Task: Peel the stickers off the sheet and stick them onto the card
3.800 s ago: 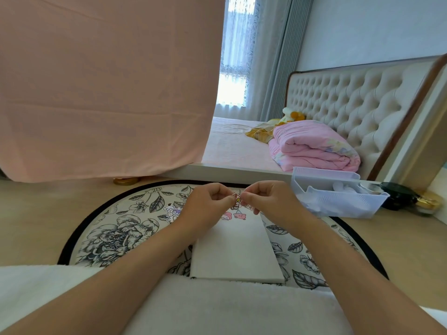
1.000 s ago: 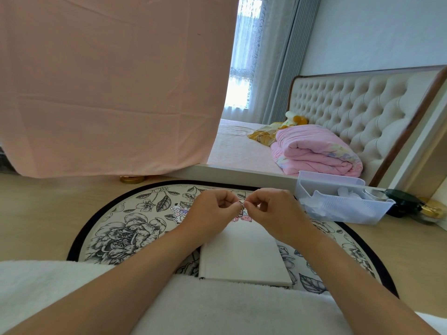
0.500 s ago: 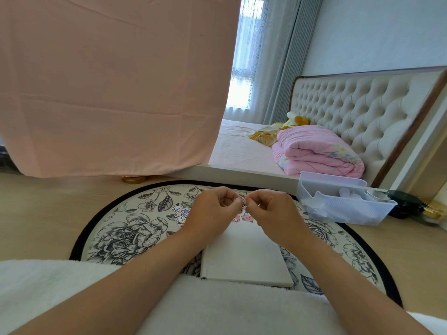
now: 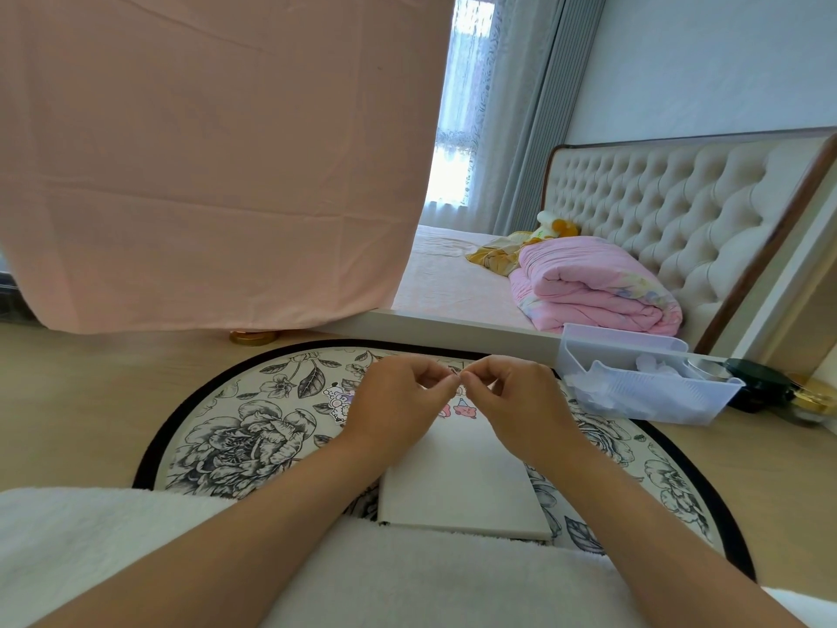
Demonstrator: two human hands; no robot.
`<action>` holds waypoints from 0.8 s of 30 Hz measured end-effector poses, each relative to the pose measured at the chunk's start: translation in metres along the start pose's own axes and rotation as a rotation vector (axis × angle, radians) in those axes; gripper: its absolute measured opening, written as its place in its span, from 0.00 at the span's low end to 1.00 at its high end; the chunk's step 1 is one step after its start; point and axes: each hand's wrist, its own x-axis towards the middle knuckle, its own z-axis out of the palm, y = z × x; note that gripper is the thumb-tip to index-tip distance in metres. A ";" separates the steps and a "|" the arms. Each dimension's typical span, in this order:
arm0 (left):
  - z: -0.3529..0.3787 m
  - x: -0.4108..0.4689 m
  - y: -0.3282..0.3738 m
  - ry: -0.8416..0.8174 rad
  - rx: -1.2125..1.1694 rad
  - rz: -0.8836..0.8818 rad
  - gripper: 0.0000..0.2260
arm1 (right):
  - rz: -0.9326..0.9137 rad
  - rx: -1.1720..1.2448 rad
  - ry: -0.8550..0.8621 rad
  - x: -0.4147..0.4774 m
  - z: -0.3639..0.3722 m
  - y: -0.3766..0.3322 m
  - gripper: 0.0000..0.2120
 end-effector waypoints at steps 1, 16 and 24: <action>0.000 0.000 0.000 -0.011 -0.034 -0.012 0.05 | -0.012 -0.019 -0.003 0.000 0.000 0.000 0.06; 0.003 0.002 -0.004 -0.076 0.037 0.035 0.08 | 0.128 0.258 -0.091 0.000 -0.003 -0.008 0.09; 0.002 0.002 -0.003 -0.092 0.001 0.055 0.07 | 0.234 0.447 -0.129 0.000 -0.003 -0.009 0.07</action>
